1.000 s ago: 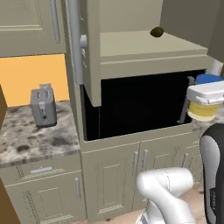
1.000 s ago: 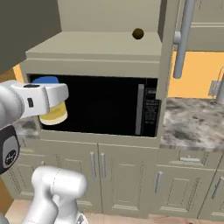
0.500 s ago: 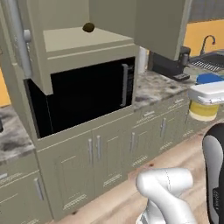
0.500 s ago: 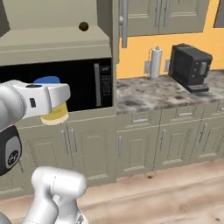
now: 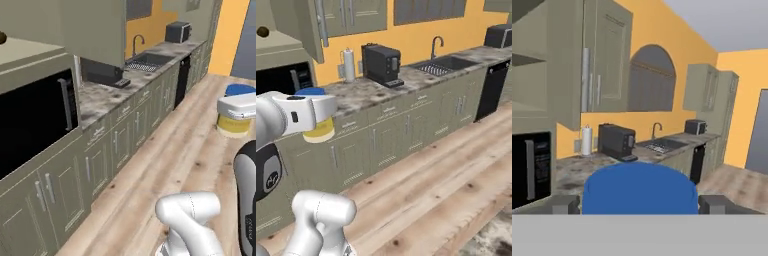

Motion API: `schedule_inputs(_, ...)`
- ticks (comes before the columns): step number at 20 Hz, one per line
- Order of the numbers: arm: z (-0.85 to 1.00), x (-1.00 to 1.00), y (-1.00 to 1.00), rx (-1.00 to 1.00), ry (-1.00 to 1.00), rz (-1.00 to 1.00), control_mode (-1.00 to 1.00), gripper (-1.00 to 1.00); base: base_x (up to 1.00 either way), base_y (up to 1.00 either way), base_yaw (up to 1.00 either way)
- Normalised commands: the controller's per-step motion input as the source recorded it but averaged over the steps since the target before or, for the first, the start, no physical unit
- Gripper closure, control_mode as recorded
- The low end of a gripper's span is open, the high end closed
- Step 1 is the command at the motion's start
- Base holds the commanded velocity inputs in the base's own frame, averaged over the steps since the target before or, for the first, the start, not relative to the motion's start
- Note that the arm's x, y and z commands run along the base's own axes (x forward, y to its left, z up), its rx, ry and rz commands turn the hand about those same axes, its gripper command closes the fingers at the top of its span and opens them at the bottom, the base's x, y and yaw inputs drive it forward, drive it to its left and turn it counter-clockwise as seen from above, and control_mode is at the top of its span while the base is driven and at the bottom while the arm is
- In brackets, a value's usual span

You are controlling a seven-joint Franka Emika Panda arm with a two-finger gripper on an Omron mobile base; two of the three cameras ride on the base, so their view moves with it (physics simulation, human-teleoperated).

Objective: The dining table condiment station is running low on mayonnaise. Refill the condiment station by opening the cabinet and taking the mayonnaise from the cabinet and placing it on the dining table.

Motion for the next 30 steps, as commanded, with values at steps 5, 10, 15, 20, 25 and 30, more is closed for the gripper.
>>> schedule_inputs(5, 0.0, 0.0, 0.0, 0.0, 0.0, 0.0, 1.0, 1.0, -0.2, -0.26, -0.69)
schedule_inputs(10, 0.0, 0.0, 0.0, 0.0, 0.0, 0.0, 1.0, 1.0, -0.09, -0.49, -0.63)
schedule_inputs(15, 0.0, 0.0, 0.0, 0.0, 0.0, 0.0, 1.0, 1.0, -0.79, -0.42, -0.56)
schedule_inputs(20, 0.0, 0.0, 0.0, 0.0, 0.0, 0.0, 1.0, 1.0, -0.39, -0.73, -0.48)
schedule_inputs(25, 0.0, 0.0, 0.0, 0.0, 0.0, 0.0, 1.0, 1.0, -0.1, -1.0, -0.28)
schedule_inputs(30, 0.0, 0.0, 0.0, 0.0, 0.0, 0.0, 1.0, 1.0, 0.0, -1.0, -0.18)
